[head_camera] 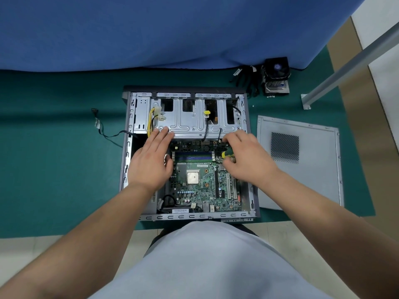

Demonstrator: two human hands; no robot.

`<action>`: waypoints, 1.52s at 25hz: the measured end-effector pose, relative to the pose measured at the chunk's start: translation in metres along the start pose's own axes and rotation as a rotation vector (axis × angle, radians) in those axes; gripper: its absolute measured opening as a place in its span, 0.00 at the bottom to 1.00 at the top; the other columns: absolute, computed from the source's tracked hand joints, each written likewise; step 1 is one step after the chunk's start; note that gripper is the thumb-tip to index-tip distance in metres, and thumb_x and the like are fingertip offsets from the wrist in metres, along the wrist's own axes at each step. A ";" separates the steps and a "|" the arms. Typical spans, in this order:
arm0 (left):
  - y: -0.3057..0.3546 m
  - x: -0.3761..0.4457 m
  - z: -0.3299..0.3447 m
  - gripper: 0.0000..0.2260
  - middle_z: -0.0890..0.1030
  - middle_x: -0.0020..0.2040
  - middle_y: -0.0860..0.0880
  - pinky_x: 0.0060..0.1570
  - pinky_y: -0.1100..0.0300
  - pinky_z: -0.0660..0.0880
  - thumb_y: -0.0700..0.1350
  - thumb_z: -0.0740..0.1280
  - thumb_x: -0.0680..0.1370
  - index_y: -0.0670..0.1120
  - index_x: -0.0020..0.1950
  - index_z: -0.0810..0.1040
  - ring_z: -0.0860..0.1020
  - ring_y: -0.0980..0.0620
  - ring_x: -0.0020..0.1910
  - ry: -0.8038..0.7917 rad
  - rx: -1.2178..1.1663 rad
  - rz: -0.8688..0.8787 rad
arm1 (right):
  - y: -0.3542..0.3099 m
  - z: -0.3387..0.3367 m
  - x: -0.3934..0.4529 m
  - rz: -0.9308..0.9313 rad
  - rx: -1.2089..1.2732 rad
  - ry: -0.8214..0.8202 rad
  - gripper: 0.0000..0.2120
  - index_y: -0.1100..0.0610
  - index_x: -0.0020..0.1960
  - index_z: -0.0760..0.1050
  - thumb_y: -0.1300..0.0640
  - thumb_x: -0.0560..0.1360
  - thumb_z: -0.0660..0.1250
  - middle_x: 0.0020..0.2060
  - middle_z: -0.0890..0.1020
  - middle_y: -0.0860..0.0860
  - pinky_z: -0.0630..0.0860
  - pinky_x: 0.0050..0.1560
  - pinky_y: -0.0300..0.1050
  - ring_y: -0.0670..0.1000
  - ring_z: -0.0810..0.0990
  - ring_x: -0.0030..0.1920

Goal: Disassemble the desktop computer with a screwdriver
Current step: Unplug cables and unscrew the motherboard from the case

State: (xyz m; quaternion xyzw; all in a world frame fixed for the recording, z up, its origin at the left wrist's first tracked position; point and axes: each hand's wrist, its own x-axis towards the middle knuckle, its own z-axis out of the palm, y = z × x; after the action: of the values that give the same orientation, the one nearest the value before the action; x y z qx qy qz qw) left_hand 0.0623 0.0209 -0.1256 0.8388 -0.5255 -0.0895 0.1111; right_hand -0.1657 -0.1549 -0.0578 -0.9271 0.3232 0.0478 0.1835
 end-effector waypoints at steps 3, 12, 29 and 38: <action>0.000 0.001 0.000 0.32 0.58 0.82 0.57 0.59 0.53 0.78 0.49 0.62 0.79 0.56 0.82 0.58 0.53 0.56 0.82 -0.016 -0.008 -0.003 | -0.003 0.001 0.001 0.039 -0.020 0.034 0.19 0.55 0.69 0.67 0.46 0.84 0.57 0.60 0.77 0.55 0.80 0.48 0.55 0.59 0.80 0.52; 0.000 0.001 0.001 0.32 0.58 0.82 0.58 0.52 0.56 0.81 0.49 0.63 0.79 0.56 0.82 0.57 0.53 0.57 0.82 -0.011 -0.016 0.004 | -0.008 0.004 -0.002 -0.012 -0.006 0.056 0.17 0.54 0.69 0.68 0.50 0.82 0.60 0.60 0.76 0.52 0.80 0.48 0.51 0.54 0.78 0.56; 0.001 0.001 0.000 0.32 0.58 0.83 0.58 0.48 0.58 0.80 0.48 0.62 0.79 0.56 0.82 0.57 0.52 0.57 0.82 -0.011 -0.014 0.004 | -0.005 0.007 -0.007 0.036 0.015 0.058 0.13 0.56 0.62 0.74 0.59 0.77 0.63 0.57 0.74 0.53 0.76 0.42 0.49 0.57 0.78 0.46; 0.002 0.001 -0.003 0.32 0.60 0.82 0.57 0.49 0.55 0.81 0.46 0.62 0.78 0.55 0.82 0.59 0.54 0.56 0.82 0.001 -0.040 0.009 | -0.003 0.009 -0.015 0.110 0.097 0.108 0.11 0.56 0.55 0.75 0.62 0.73 0.64 0.54 0.73 0.51 0.70 0.44 0.44 0.53 0.75 0.47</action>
State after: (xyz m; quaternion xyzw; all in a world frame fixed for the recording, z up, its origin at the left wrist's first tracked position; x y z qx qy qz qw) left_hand 0.0613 0.0193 -0.1223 0.8341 -0.5272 -0.0990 0.1286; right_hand -0.1756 -0.1408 -0.0619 -0.8993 0.3848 -0.0081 0.2075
